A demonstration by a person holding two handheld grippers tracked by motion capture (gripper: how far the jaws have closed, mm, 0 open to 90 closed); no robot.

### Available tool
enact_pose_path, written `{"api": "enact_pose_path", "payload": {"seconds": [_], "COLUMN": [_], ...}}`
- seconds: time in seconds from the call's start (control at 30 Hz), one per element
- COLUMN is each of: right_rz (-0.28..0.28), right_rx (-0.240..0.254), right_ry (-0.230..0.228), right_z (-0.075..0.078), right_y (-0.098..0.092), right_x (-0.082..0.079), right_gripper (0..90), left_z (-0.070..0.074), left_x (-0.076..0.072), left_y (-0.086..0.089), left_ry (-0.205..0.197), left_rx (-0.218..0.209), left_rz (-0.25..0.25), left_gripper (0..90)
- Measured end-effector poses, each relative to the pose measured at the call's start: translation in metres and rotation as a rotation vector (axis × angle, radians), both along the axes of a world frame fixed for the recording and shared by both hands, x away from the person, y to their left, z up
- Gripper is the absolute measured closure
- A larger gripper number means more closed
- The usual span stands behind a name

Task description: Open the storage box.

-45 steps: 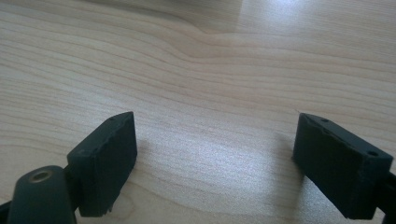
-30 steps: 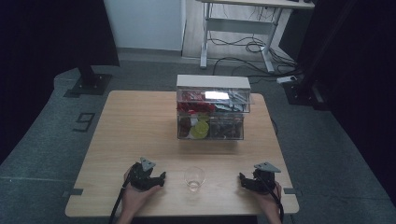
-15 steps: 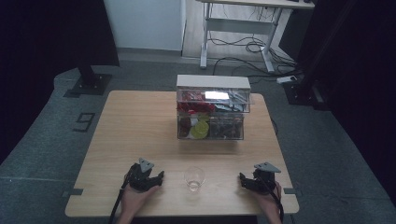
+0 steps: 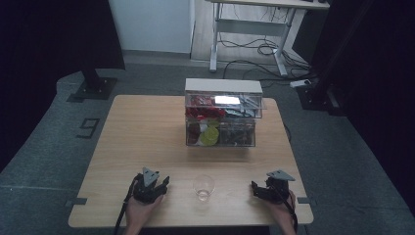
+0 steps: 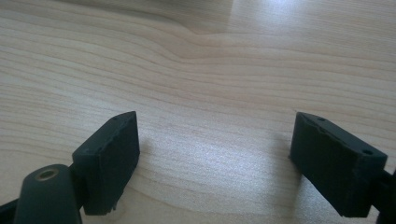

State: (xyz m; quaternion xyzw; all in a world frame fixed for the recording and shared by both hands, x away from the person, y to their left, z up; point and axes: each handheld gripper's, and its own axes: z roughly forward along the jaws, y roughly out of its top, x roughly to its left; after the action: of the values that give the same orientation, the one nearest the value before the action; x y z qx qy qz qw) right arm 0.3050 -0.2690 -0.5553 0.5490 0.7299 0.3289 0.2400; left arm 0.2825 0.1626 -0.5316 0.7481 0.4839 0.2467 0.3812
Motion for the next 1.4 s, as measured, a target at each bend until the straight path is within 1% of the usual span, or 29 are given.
{"api": "enact_pose_path", "payload": {"seconds": [0.03,0.07,0.13,0.2,0.27,0.43,0.5,0.6,0.7,0.73,0.93,0.97,1.03,1.07,1.17,1.2,1.4], "right_rz": [0.0,0.0,0.0,0.0,-0.001,-0.001,-0.002,-0.001,0.0,0.0,-0.001,-0.001,-0.001,-0.002,-0.002,-0.002,-0.002], "right_rx": [-0.001,-0.001,-0.001,-0.001,-0.001,-0.002,-0.002,-0.002,-0.002,-0.001,0.0,-0.001,-0.001,-0.001,0.0,0.003,0.003], "right_ry": [-0.001,-0.001,-0.001,-0.001,-0.001,-0.001,-0.001,-0.002,-0.004,-0.004,-0.004,-0.004,-0.005,-0.004,-0.004,-0.002,-0.002], "right_z": [0.0,0.0,0.0,0.0,0.0,0.0,0.0,0.0,0.0,0.0,0.0,0.0,0.0,0.0,0.0,0.0,0.0], "right_y": [0.0,0.0,0.0,0.0,0.0,0.0,0.0,0.0,-0.001,-0.001,-0.001,-0.001,-0.001,-0.001,-0.001,-0.001,-0.001], "right_x": [0.0,0.0,0.0,0.0,0.0,0.0,0.0,0.0,-0.001,-0.001,-0.002,-0.003,-0.003,-0.003,-0.003,-0.003,-0.003], "right_gripper": [15.9,15.9,15.9,16.0,16.0,16.0,16.1,16.3,16.7,16.9,17.3,17.5,17.5,17.6,17.5,17.3,17.4], "left_z": [0.0,0.002,0.003,0.003,0.004,0.009,0.01,0.012,0.012,0.012,0.014,0.016,0.018,0.021,0.024,0.027,0.032], "left_x": [0.0,-0.001,-0.002,-0.002,-0.001,-0.001,-0.001,0.001,0.003,0.004,0.007,0.009,0.01,0.012,0.014,0.015,0.02], "left_y": [0.0,0.001,0.002,0.002,0.003,0.004,0.004,0.005,0.004,0.003,-0.002,-0.005,-0.007,-0.008,-0.009,-0.01,-0.013], "left_ry": [0.0,-0.01,-0.008,-0.005,0.0,-0.009,-0.011,0.006,0.013,0.015,0.029,0.034,0.033,0.032,0.035,0.033,0.035], "left_rx": [0.0,-0.009,-0.022,-0.029,-0.046,-0.085,-0.093,-0.114,-0.119,-0.123,-0.117,-0.111,-0.104,-0.107,-0.114,-0.123,-0.13], "left_rz": [0.0,-0.004,-0.01,-0.014,-0.019,-0.041,-0.05,-0.059,-0.066,-0.067,-0.075,-0.086,-0.088,-0.092,-0.099,-0.098,-0.108], "left_gripper": [57.6,60.0,64.9,67.8,71.0,76.8,78.7,83.2,86.4,87.3,89.9,90.0,90.0,90.0,90.0,90.0,90.0]}}
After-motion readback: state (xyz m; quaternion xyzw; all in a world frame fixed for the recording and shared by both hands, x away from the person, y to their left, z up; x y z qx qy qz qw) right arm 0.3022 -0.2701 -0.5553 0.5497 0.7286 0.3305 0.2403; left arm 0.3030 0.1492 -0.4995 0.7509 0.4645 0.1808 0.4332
